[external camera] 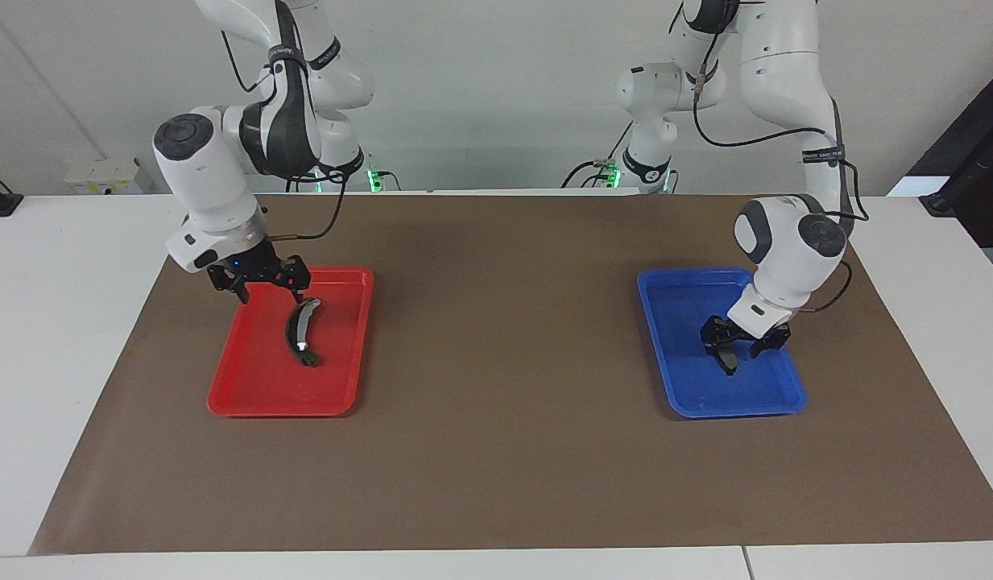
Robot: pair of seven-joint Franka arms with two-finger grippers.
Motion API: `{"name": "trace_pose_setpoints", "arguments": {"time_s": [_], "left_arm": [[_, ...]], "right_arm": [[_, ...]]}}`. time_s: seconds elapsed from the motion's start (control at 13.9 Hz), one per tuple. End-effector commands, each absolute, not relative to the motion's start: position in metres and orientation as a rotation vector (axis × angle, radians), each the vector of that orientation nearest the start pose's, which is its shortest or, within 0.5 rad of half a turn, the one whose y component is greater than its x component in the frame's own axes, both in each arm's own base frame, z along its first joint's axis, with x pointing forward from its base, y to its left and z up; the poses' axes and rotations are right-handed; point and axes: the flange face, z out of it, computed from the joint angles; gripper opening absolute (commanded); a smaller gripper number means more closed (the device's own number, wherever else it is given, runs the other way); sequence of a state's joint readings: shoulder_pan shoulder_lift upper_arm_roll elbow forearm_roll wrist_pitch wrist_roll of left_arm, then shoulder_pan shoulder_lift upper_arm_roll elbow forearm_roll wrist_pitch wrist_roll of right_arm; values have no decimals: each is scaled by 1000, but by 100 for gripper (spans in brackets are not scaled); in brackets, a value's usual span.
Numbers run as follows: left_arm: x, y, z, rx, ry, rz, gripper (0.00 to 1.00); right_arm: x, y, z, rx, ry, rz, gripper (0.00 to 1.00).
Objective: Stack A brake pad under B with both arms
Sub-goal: 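Lower the left gripper to the dark pad while the right gripper reaches the curved pad, then close the left gripper on the dark pad while the right gripper grasps the curved pad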
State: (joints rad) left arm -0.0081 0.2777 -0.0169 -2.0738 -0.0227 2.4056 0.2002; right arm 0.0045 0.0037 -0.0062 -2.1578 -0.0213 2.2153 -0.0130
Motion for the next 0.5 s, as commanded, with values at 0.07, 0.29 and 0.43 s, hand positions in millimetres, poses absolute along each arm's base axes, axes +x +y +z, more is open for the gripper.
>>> {"name": "trace_pose_setpoints", "arguments": {"time_s": [0.07, 0.29, 0.43], "left_arm": [[585, -20, 298, -3126, 354, -93, 94], [582, -22, 296, -3128, 363, -67, 77], [579, -21, 296, -3131, 376, -4, 41]], "right_arm": [[535, -8, 372, -3147, -90, -132, 100], [537, -9, 349, -3147, -105, -125, 100], [538, -9, 330, -3146, -117, -139, 100]]}}
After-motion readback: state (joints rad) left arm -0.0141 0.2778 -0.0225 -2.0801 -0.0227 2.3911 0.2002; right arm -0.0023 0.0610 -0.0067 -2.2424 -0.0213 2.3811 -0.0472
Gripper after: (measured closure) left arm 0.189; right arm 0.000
